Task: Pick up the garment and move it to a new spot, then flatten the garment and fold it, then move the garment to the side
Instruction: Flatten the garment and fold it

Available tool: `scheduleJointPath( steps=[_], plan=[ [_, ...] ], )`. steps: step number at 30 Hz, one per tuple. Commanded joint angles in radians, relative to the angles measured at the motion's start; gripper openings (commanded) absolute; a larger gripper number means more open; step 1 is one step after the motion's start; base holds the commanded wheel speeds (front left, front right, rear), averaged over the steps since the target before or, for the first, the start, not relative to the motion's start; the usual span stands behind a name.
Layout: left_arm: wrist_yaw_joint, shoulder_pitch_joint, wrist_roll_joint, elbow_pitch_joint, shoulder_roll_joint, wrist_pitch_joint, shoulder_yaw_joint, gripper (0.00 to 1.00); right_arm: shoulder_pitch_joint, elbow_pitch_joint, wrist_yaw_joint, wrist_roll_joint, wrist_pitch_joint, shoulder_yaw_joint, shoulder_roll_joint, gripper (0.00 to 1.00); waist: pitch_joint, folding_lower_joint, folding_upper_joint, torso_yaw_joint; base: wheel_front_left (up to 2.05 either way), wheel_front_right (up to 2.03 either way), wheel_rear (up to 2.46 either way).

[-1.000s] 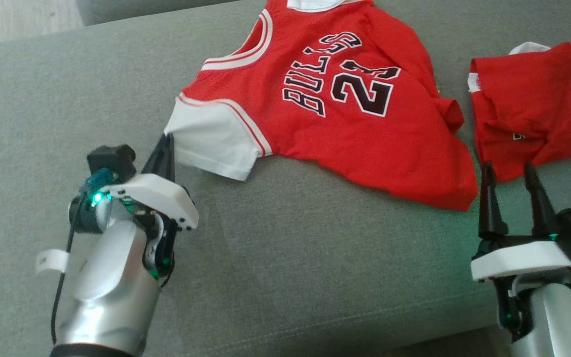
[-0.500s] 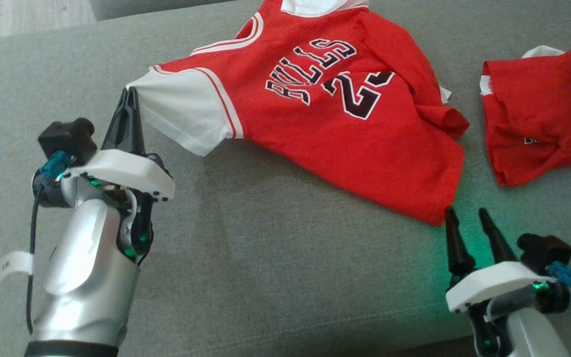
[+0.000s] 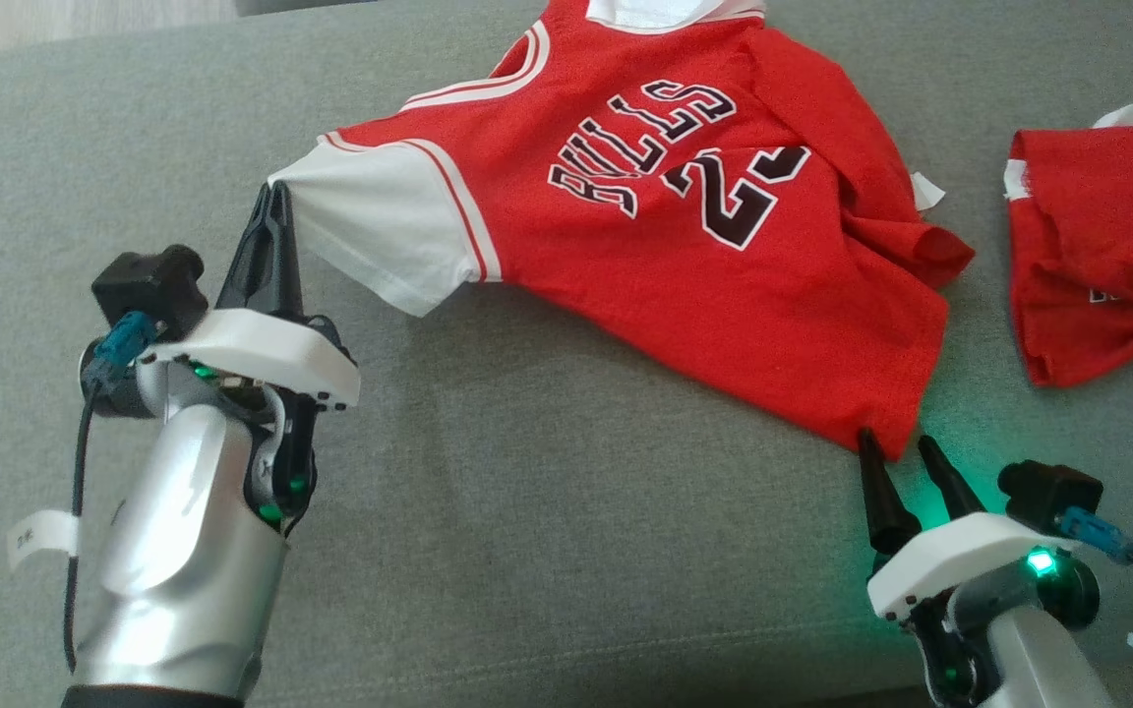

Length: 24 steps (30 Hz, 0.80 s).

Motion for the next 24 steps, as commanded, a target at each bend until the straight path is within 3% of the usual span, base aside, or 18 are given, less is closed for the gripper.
scheduleJointPath(
  steps=[1,6,7,8,9,18,24],
  plan=[
    [0.006,-0.029,-0.002,-0.04,0.021,-0.011,0.025,0.0,-0.033,-0.018,0.007,0.004,-0.001,0.022,-0.005,1.0,0.005,0.0,0.0,0.007,0.0,0.0,0.0],
    [0.005,-0.03,-0.004,-0.042,0.021,-0.011,0.023,0.0,-0.044,-0.003,0.007,0.003,0.013,0.033,-0.005,1.0,0.01,0.0,0.0,0.016,0.0,0.0,0.0],
    [0.005,-0.031,-0.004,-0.042,0.022,-0.011,0.022,0.0,-0.048,-0.006,0.007,0.023,0.022,0.055,-0.005,0.59,0.011,0.0,0.0,0.019,0.0,0.0,0.0],
    [0.005,-0.031,-0.005,-0.041,0.023,-0.011,0.022,0.0,-0.049,-0.008,0.007,0.03,0.025,0.063,-0.005,0.05,0.011,0.0,0.0,0.021,0.0,0.0,0.0],
    [0.004,-0.03,-0.005,-0.039,0.024,-0.012,0.022,0.0,-0.049,-0.01,0.007,0.033,0.026,0.07,-0.005,0.0,0.007,0.0,0.0,0.022,0.0,0.0,0.0],
    [-0.003,0.009,-0.05,-0.042,0.016,-0.013,0.053,0.0,-0.071,-0.152,0.007,0.042,0.007,0.114,-0.006,0.0,-0.065,0.0,0.0,0.037,0.0,0.0,0.0],
    [-0.019,0.034,-0.135,-0.143,-0.002,-0.012,0.11,0.0,-0.129,-0.34,0.007,0.026,0.04,0.119,-0.066,0.0,-0.149,0.0,0.0,0.053,0.0,0.0,0.0]
  ],
)
